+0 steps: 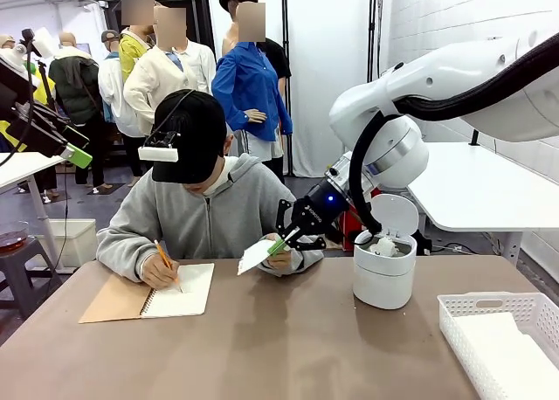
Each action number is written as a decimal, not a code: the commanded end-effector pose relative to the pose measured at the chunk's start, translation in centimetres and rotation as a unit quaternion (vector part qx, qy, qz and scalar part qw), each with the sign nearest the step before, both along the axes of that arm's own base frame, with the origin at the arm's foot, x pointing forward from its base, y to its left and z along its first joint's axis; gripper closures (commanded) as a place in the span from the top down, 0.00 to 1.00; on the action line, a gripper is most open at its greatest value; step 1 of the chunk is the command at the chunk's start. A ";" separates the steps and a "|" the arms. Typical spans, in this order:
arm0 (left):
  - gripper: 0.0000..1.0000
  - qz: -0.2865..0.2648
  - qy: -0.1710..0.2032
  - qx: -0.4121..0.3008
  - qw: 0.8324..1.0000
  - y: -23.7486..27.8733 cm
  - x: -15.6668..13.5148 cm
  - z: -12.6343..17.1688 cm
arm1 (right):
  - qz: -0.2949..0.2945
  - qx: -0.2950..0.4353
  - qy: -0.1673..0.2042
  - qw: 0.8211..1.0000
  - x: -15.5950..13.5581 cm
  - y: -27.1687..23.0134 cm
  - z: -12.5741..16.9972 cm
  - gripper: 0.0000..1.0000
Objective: Sort the paper based on its condition.
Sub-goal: If a person hands you a paper, place it in the Organizing basket , and if it's crumpled, put it in the Trash can.
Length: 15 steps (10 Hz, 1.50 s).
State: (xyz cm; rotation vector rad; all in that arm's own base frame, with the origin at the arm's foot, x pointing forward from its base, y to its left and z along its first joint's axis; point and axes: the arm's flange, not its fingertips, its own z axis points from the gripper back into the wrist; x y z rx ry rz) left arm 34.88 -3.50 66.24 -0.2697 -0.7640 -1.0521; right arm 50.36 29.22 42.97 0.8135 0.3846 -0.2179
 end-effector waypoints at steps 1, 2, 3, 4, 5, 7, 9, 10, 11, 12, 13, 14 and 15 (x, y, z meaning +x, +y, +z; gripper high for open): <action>1.00 -0.008 0.001 -0.007 1.000 0.2 -0.1 -0.3 | -0.018 0.003 0.000 1.000 -0.4 -0.4 1.0 0.00; 1.00 -0.008 0.001 -0.007 1.000 0.2 -0.1 -0.3 | -0.017 0.007 -0.008 1.000 -0.4 -0.8 1.8 0.00; 1.00 -0.008 0.001 -0.007 1.000 0.2 -0.1 -0.3 | -0.007 0.019 -0.020 1.000 -0.6 -0.9 2.7 0.00; 1.00 -0.008 0.001 -0.007 1.000 0.2 -0.1 -0.3 | 0.008 0.021 -0.042 0.999 -1.0 -1.2 3.9 0.00; 1.00 -0.008 0.001 -0.007 1.000 0.2 -0.1 -0.3 | 0.023 0.021 -0.070 0.997 -1.5 -1.8 5.5 0.00; 1.00 -0.008 0.001 -0.007 1.000 0.2 -0.1 -0.3 | 0.107 0.022 -0.123 0.986 -3.2 -3.3 8.5 0.00; 1.00 -0.008 0.001 -0.007 1.000 0.2 -0.1 -0.3 | 0.209 -0.015 -0.202 0.957 -5.7 -6.3 12.9 0.00; 1.00 -0.008 0.001 -0.007 1.000 0.2 -0.1 -0.3 | 0.237 -0.026 -0.237 0.942 -7.1 -8.0 15.1 0.00; 1.00 -0.008 0.001 -0.007 1.000 0.2 -0.1 -0.3 | 0.264 -0.052 -0.261 0.927 -8.5 -10.4 17.4 0.00; 1.00 -0.008 0.001 -0.007 1.000 0.2 -0.1 -0.3 | 0.264 -0.092 -0.276 0.920 -9.5 -12.5 18.8 0.00; 1.00 -0.008 0.001 -0.007 1.000 0.2 -0.1 -0.3 | 0.264 -0.127 -0.301 0.908 -10.4 -14.5 19.8 0.00; 1.00 -0.008 0.001 -0.007 1.000 0.2 -0.1 -0.3 | 0.272 -0.168 -0.313 0.894 -11.1 -16.6 20.1 0.00; 1.00 -0.008 0.001 -0.007 1.000 0.2 -0.1 -0.3 | 0.274 -0.188 -0.319 0.888 -11.6 -18.4 19.9 0.00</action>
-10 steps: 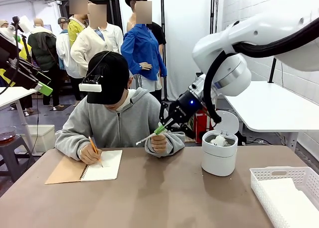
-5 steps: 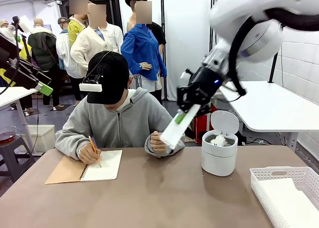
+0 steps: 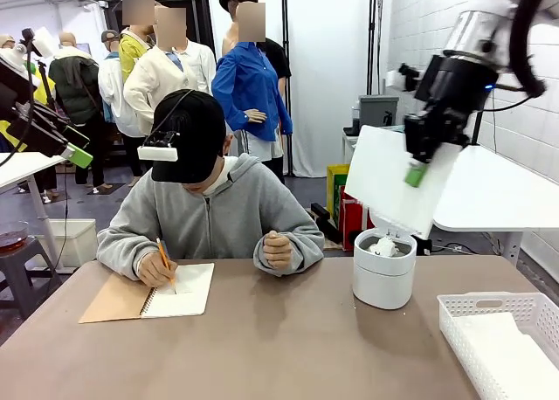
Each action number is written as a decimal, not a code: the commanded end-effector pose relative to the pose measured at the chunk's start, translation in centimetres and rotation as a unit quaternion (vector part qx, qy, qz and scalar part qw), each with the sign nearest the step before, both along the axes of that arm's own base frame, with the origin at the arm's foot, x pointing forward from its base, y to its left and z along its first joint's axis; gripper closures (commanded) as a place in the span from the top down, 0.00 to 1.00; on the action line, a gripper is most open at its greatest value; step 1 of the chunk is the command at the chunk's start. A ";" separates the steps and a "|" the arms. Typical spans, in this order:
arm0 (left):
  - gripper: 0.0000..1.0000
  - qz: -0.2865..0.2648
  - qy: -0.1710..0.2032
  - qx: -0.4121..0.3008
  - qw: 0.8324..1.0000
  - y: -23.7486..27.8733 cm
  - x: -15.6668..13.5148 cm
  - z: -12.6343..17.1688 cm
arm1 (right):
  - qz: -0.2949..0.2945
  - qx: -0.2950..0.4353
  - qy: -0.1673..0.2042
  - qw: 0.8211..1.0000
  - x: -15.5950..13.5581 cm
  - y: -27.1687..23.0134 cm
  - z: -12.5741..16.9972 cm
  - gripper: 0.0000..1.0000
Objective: Sort the paper based on its condition.
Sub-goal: If a person hands you a paper, place it in the Organizing basket , and if it's crumpled, put it in the Trash can.
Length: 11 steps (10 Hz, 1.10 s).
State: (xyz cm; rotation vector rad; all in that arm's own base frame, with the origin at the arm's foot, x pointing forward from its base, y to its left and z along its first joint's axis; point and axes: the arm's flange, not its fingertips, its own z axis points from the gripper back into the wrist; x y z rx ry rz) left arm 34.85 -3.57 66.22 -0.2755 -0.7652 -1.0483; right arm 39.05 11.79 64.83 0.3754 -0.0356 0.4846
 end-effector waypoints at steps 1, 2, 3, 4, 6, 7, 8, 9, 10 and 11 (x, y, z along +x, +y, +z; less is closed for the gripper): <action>1.00 -0.008 0.000 -0.004 1.000 0.3 -0.1 -0.2 | 0.025 -0.035 -0.044 0.998 -0.8 -2.0 -2.6 0.00; 1.00 -0.008 0.000 -0.004 1.000 0.3 -0.1 -0.2 | 0.034 -0.055 -0.036 0.997 -1.0 -3.1 -3.8 0.00; 1.00 -0.008 0.000 -0.004 1.000 0.3 -0.1 -0.2 | 0.042 -0.074 -0.030 0.996 -1.2 -4.3 -5.2 0.00; 1.00 -0.008 0.000 -0.004 1.000 0.3 -0.1 -0.2 | 0.028 -0.072 -0.027 0.997 -1.5 -5.4 -6.8 0.00; 1.00 -0.008 0.000 -0.004 1.000 0.3 -0.1 -0.2 | -0.007 -0.079 -0.027 0.996 -3.0 -7.8 -10.5 0.00; 1.00 -0.008 0.000 -0.004 1.000 0.3 -0.1 -0.2 | -0.022 -0.099 -0.014 0.995 -4.4 -8.8 -12.3 0.00; 1.00 -0.008 0.000 -0.004 1.000 0.3 -0.1 -0.2 | -0.038 -0.122 -0.014 0.992 -5.3 -9.6 -14.2 0.00; 1.00 -0.008 0.000 -0.004 1.000 0.3 -0.1 -0.2 | -0.060 -0.120 0.001 0.991 -5.7 -10.5 -15.9 0.00; 1.00 -0.008 0.000 -0.004 1.000 0.3 -0.1 -0.2 | -0.085 -0.126 -0.003 0.988 -6.0 -11.3 -17.4 0.00; 1.00 -0.008 0.000 -0.004 1.000 0.3 -0.1 -0.2 | -0.099 -0.137 0.006 0.986 -6.0 -11.8 -18.2 0.00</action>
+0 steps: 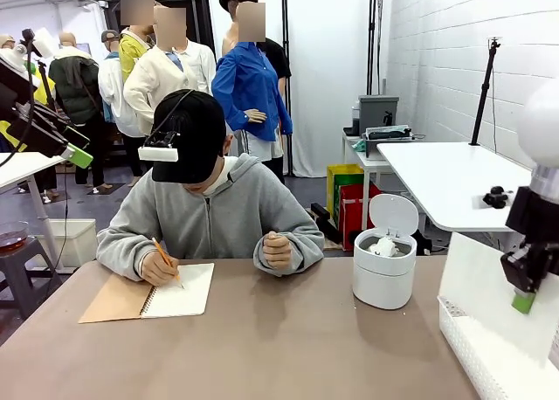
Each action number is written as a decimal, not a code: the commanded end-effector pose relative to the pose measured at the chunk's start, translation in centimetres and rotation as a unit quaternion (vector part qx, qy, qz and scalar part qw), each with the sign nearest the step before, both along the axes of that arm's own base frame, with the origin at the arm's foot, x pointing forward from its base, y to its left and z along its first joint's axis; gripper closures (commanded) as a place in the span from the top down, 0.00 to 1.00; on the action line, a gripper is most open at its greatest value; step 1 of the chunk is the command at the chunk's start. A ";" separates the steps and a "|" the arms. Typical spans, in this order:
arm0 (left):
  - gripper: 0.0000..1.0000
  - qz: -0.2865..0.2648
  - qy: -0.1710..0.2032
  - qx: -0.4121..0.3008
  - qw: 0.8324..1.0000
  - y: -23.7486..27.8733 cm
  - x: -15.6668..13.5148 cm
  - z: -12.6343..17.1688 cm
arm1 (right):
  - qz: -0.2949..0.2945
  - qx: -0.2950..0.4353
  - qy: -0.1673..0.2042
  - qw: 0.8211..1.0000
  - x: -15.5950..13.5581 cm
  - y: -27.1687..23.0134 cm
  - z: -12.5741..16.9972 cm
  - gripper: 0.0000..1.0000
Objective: Sort the paper based on its condition.
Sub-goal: If a person hands you a paper, place it in the Organizing basket , and if it's crumpled, put it in the Trash can.
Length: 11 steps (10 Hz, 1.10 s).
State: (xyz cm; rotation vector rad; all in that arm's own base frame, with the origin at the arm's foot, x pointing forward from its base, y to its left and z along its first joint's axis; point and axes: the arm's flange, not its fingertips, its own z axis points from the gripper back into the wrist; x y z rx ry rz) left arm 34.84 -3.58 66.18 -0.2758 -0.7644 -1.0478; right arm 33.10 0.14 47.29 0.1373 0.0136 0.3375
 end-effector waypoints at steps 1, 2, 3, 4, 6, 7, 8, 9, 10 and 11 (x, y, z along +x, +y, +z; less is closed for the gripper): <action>1.00 -0.009 -0.001 -0.004 1.000 0.3 -0.1 -0.2 | -0.041 -0.005 0.015 0.999 -0.1 -0.6 -1.4 0.00; 1.00 -0.009 -0.001 -0.004 1.000 0.3 -0.1 -0.2 | -0.097 -0.012 0.017 0.995 0.7 -0.5 -2.0 0.00; 1.00 -0.009 -0.001 -0.004 1.000 0.3 -0.1 -0.2 | -0.020 -0.002 0.008 1.000 -0.2 -0.4 -1.0 0.00; 1.00 -0.009 -0.001 -0.004 1.000 0.3 -0.1 -0.2 | -0.020 -0.002 0.008 1.000 -0.2 -0.4 -1.0 0.00; 1.00 -0.009 -0.001 -0.004 1.000 0.3 -0.1 -0.2 | -0.020 -0.002 0.008 1.000 -0.2 -0.4 -1.0 0.00; 1.00 -0.009 -0.001 -0.004 1.000 0.3 -0.1 -0.2 | -0.036 -0.002 0.010 0.999 -0.1 -0.2 -1.2 0.00; 1.00 -0.009 -0.001 -0.004 1.000 0.3 -0.1 -0.2 | -0.031 0.009 0.026 0.999 0.0 -0.2 -3.4 0.00; 1.00 -0.009 -0.001 -0.004 1.000 0.3 -0.1 -0.2 | -0.028 0.013 0.028 0.999 -0.3 -0.5 -4.7 0.00; 1.00 -0.009 -0.001 -0.004 1.000 0.3 -0.1 -0.2 | -0.032 0.016 0.028 0.999 0.0 -0.8 -5.5 0.00; 1.00 -0.009 -0.001 -0.004 1.000 0.3 -0.1 -0.2 | -0.047 0.034 0.036 0.998 -0.8 -0.2 -6.8 0.00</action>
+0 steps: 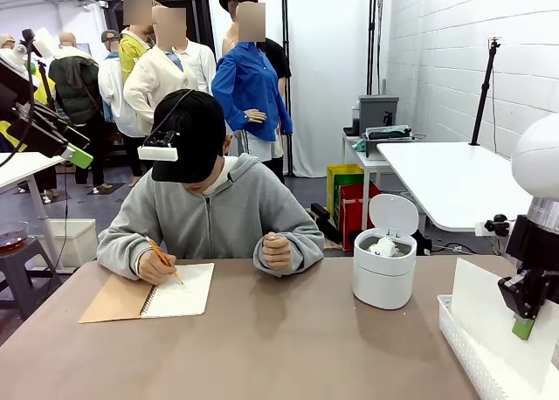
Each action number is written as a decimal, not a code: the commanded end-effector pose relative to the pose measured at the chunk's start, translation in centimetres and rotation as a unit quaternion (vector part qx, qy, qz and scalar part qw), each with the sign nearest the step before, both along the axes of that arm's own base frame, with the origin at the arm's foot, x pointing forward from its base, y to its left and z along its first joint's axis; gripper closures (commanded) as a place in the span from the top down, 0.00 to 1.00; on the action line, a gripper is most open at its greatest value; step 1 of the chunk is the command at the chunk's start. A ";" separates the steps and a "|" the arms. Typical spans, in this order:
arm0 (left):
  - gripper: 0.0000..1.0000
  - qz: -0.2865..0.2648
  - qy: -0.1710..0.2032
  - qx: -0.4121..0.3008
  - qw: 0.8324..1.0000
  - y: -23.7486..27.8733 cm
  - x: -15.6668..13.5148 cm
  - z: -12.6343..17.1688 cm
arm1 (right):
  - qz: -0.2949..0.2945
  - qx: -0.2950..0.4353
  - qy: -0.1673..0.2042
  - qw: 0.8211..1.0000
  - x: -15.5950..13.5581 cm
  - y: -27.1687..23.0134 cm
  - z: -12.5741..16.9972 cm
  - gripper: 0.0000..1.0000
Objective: Sort the paper based on its condition.
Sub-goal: If a person hands you a paper, place it in the Organizing basket , and if it's crumpled, put it in the Trash can.
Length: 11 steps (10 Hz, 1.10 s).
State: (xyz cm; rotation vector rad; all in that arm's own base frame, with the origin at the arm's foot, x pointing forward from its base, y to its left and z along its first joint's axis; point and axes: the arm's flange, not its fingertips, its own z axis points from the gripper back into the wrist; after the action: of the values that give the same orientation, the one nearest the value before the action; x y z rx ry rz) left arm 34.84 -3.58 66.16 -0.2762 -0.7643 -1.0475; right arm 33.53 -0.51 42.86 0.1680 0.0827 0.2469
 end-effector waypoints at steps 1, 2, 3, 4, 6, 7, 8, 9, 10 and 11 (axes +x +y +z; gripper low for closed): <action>1.00 -0.009 -0.001 -0.004 1.000 0.3 -0.1 -0.2 | -0.017 0.031 -0.001 0.999 -1.1 0.7 -3.9 0.00; 1.00 -0.009 -0.001 -0.004 1.000 0.3 -0.1 -0.2 | -0.027 0.038 0.008 0.999 -1.2 0.6 -4.9 0.00; 1.00 -0.009 -0.001 -0.004 1.000 0.3 -0.1 -0.2 | -0.043 0.040 0.016 0.998 -2.1 0.4 -5.6 0.00; 1.00 -0.009 -0.001 -0.004 1.000 0.3 -0.1 -0.2 | -0.049 0.046 0.025 0.997 -2.2 0.2 -6.3 0.00; 1.00 -0.009 -0.001 -0.004 1.000 0.3 -0.1 -0.2 | -0.058 0.045 0.051 0.996 -3.1 0.3 -8.2 0.00; 1.00 -0.009 -0.001 -0.004 1.000 0.3 -0.1 -0.2 | -0.063 0.040 0.060 0.995 -3.2 -0.4 -8.3 0.00; 1.00 -0.009 -0.001 -0.004 1.000 0.3 -0.1 -0.2 | -0.068 0.032 0.062 0.995 -3.7 -1.1 -8.1 0.18; 1.00 -0.009 -0.001 -0.004 1.000 0.3 -0.1 -0.2 | -0.068 0.027 0.061 0.995 -3.8 -1.4 -7.9 0.36; 1.00 -0.009 -0.001 -0.004 1.000 0.3 -0.1 -0.2 | -0.063 0.019 0.061 0.996 -3.5 -2.0 -7.4 0.55; 1.00 -0.009 -0.001 -0.004 1.000 0.3 -0.1 -0.2 | -0.069 -0.003 0.053 0.996 -3.4 -2.5 -7.1 0.73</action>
State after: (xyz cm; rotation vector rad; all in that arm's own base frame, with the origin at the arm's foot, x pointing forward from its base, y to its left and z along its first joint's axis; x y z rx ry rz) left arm 34.84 -3.58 66.16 -0.2764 -0.7642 -1.0473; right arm 34.90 -3.25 37.88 0.2265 0.1857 0.1126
